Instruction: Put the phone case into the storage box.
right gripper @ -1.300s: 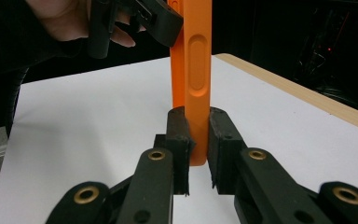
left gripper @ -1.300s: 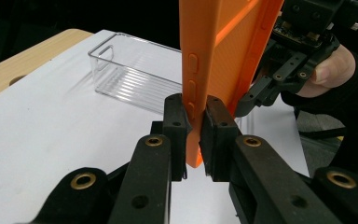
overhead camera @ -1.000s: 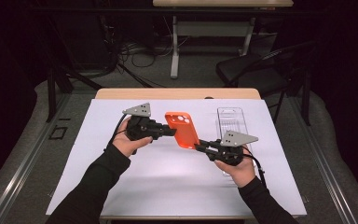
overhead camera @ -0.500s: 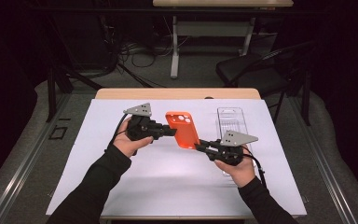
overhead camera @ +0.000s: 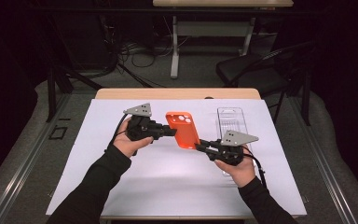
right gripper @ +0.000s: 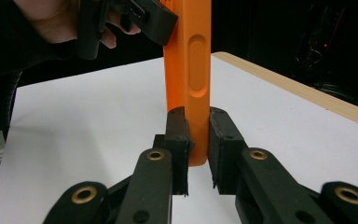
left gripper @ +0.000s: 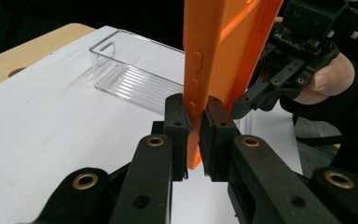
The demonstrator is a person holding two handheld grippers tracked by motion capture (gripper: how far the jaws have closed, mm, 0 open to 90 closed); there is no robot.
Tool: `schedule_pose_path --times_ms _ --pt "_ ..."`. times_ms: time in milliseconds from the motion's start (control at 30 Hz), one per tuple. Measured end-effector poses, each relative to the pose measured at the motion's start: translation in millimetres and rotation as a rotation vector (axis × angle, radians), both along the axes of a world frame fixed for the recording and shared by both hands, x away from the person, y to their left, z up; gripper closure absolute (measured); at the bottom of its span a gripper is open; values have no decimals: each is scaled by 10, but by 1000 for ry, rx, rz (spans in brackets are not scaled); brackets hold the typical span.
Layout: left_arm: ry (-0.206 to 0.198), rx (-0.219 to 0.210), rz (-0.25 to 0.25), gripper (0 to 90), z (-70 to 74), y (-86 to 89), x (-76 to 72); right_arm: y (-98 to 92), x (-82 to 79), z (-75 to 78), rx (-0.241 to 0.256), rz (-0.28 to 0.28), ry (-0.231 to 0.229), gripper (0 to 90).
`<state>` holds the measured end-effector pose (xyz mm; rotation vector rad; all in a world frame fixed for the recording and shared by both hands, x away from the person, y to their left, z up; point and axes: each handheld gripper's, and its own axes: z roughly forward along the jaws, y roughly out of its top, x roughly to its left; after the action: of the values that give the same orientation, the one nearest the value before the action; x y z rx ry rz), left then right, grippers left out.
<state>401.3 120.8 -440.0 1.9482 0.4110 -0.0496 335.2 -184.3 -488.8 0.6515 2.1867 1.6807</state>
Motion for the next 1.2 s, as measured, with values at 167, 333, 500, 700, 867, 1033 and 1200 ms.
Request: schedule_pose_path --times_ms 167,333,500,700,867,1033,1200 --pt "3 -1 -3 823 -5 -3 -1 1 3 -2 8 -2 5 789" --pt "12 -7 -3 823 -18 -20 0 13 1 -1 19 1 8 760" --pt "11 -3 0 824 -19 -19 2 24 -2 -5 23 6 13 719" --pt "9 7 4 824 -23 -22 2 21 -5 2 22 -7 18 646" --pt "9 22 13 824 -33 -26 0 11 1 9 26 -21 13 582" --pt "9 32 28 824 -34 -22 -1 -3 -11 28 25 -31 5 553" --pt "11 43 43 824 -34 -23 -6 -18 -21 50 24 -39 -5 529"
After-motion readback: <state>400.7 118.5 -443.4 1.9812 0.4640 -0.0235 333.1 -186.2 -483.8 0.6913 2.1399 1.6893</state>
